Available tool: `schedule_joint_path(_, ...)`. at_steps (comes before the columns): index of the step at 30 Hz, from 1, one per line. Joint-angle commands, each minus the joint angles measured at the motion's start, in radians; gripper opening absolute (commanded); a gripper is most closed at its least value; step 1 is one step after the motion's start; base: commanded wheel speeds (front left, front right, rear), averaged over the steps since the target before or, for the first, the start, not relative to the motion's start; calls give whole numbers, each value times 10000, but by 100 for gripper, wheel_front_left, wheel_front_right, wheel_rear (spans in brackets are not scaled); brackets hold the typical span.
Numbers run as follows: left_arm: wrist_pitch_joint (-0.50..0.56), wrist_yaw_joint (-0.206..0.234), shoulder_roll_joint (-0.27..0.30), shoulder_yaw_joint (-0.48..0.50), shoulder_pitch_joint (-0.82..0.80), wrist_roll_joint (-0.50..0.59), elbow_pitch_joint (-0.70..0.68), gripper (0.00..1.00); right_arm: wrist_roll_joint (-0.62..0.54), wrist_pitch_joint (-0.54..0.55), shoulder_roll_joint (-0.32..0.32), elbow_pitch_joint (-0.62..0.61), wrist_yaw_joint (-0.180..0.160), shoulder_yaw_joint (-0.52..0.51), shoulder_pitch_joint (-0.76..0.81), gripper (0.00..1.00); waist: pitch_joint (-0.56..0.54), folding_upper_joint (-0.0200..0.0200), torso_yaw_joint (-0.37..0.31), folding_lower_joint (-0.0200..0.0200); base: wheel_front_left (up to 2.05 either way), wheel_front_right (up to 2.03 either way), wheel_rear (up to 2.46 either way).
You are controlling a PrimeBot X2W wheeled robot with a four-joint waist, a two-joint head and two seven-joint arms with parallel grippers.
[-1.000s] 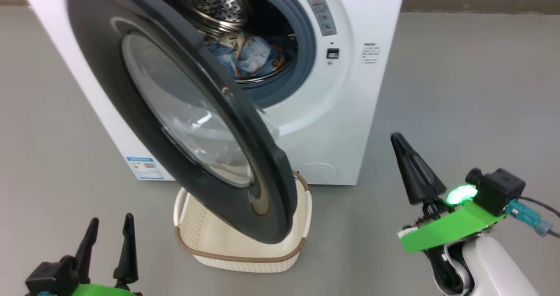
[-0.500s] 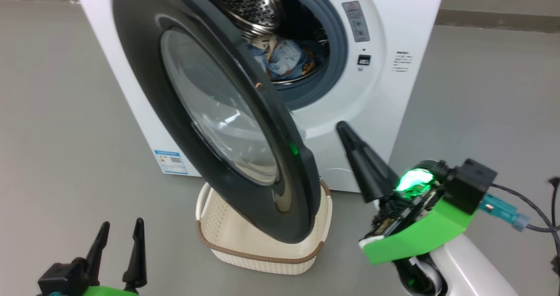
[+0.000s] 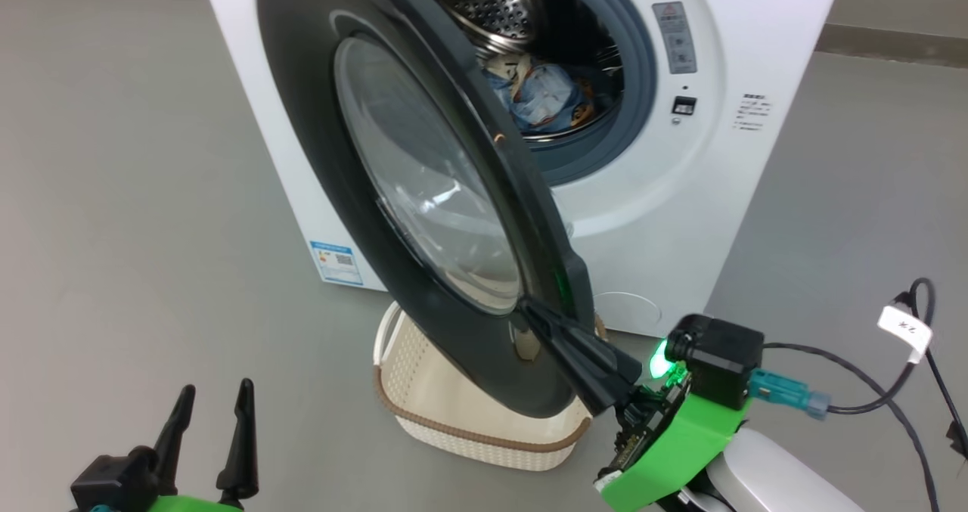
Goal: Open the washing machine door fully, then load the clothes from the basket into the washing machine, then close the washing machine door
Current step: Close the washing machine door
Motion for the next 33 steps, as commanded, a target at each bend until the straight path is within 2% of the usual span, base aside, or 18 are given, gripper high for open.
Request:
schedule_joint_path(1, -65, -27, 124, 321, -301, -57, -190, 100, -182, -48, 4, 54, 16, 186, -212, 0, 117, -1, 172, 0, 0, 0, 0)
schedule_joint_path(20, -65, -27, -9, 373, -597, -179, -210, 100, 562, -48, -388, 2989, 16, 871, -1083, 0, 715, -1, 1002, 0, 0, 0, 0)
schedule_joint_path(26, -65, -27, -19, 378, -620, -195, -249, 100, 547, -48, -594, 3394, 16, 588, -1106, 0, 823, -1, 1091, 0, 0, 0, 0)
schedule_joint_path(33, -65, -27, -55, 436, -720, -190, -421, 100, 542, -48, -806, 3599, 16, -215, -1378, 0, 1231, -1, 992, 0, 0, 0, 0)
